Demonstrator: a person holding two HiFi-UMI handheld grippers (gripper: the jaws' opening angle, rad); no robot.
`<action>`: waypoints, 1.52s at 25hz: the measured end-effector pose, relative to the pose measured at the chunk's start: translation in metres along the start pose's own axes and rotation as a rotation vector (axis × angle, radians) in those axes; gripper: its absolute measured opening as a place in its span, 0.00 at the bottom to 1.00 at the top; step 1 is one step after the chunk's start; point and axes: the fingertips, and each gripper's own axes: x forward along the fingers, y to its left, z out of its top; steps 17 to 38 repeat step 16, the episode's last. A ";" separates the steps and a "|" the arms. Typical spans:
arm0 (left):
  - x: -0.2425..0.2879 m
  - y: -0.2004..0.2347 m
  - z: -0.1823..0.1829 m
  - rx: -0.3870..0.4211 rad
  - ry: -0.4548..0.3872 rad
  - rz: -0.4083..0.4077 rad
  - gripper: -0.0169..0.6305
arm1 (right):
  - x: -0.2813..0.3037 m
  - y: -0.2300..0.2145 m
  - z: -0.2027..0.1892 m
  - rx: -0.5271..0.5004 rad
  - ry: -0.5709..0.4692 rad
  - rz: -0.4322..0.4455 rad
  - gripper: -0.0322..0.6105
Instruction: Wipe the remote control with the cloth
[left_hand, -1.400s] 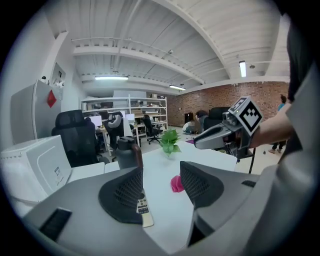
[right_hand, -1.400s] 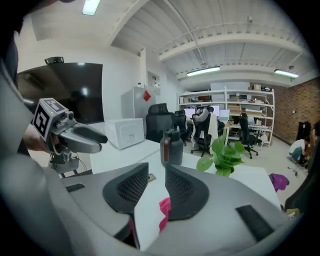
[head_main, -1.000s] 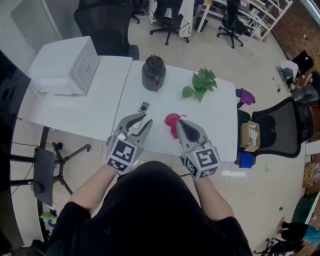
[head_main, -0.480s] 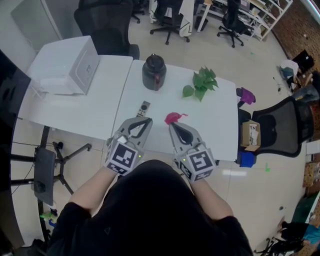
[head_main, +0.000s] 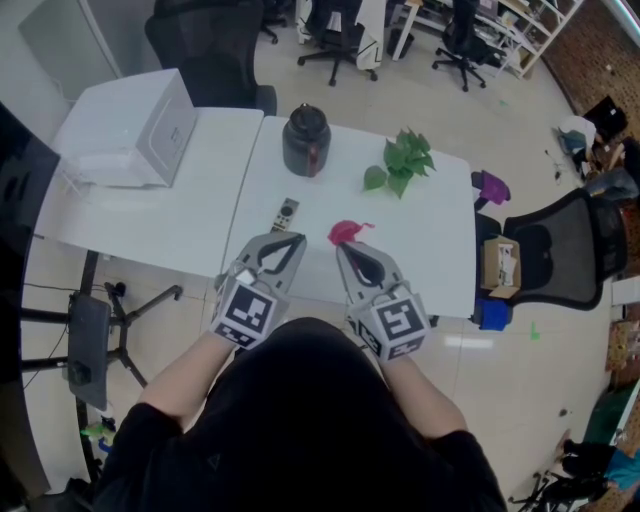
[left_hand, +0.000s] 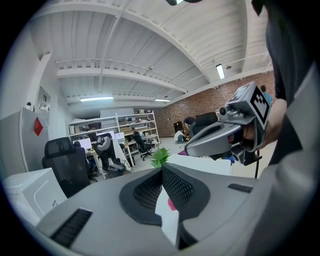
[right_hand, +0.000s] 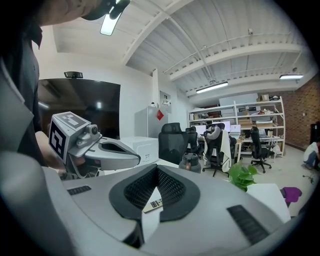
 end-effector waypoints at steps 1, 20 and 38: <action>0.000 0.000 0.000 0.000 0.000 0.000 0.03 | -0.001 0.000 0.000 0.001 0.002 -0.005 0.06; 0.000 -0.004 -0.001 -0.004 0.007 -0.003 0.03 | -0.004 -0.001 -0.002 -0.001 0.011 -0.014 0.06; 0.000 -0.004 -0.001 -0.004 0.007 -0.003 0.03 | -0.004 -0.001 -0.002 -0.001 0.011 -0.014 0.06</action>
